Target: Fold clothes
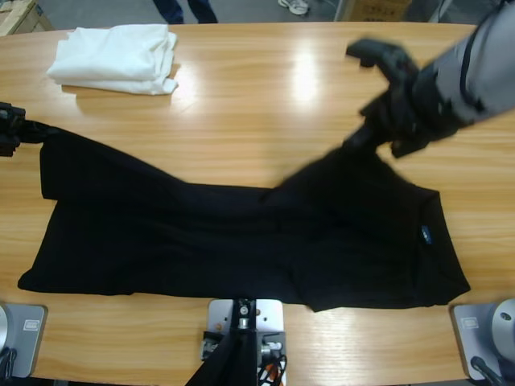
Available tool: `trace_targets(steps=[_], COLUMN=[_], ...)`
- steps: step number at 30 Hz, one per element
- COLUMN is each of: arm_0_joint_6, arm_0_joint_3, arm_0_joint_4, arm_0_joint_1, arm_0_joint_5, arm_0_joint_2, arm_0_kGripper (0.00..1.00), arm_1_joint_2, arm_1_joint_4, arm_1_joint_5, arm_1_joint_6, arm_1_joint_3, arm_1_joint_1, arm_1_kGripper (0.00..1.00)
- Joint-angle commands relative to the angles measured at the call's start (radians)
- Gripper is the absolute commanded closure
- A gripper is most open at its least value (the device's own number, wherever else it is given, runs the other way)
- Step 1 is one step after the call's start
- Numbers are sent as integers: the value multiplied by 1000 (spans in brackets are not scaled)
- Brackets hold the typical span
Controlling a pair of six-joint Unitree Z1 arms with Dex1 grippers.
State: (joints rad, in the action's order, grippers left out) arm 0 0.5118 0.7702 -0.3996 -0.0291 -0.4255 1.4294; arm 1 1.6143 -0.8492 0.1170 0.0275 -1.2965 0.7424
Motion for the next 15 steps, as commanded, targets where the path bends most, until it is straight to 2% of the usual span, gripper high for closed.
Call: trace_targets(steps=[1,8,15], arm_0_joint_6=[70,80,57], arm_0_joint_3=[92,213,122], arm_0_joint_4=[68,73,64], arm_0_joint_1=[57,55,69], arm_0_joint_5=[-56,-85,-85], arm_0_joint_2=[85,204,169], arm_0_kGripper=[1000,1000,1000], arm_1_joint_2=[106,185,66], arm_1_joint_4=[-13,-10,-162], arm_1_joint_5=[-84,-99,-29], arm_1_joint_6=[-89,-123,-77], arm_1_joint_3=[-119,-225,-231], arm_1_joint_1=[-124,-159,-120], arm_1_kGripper=[1000,1000,1000])
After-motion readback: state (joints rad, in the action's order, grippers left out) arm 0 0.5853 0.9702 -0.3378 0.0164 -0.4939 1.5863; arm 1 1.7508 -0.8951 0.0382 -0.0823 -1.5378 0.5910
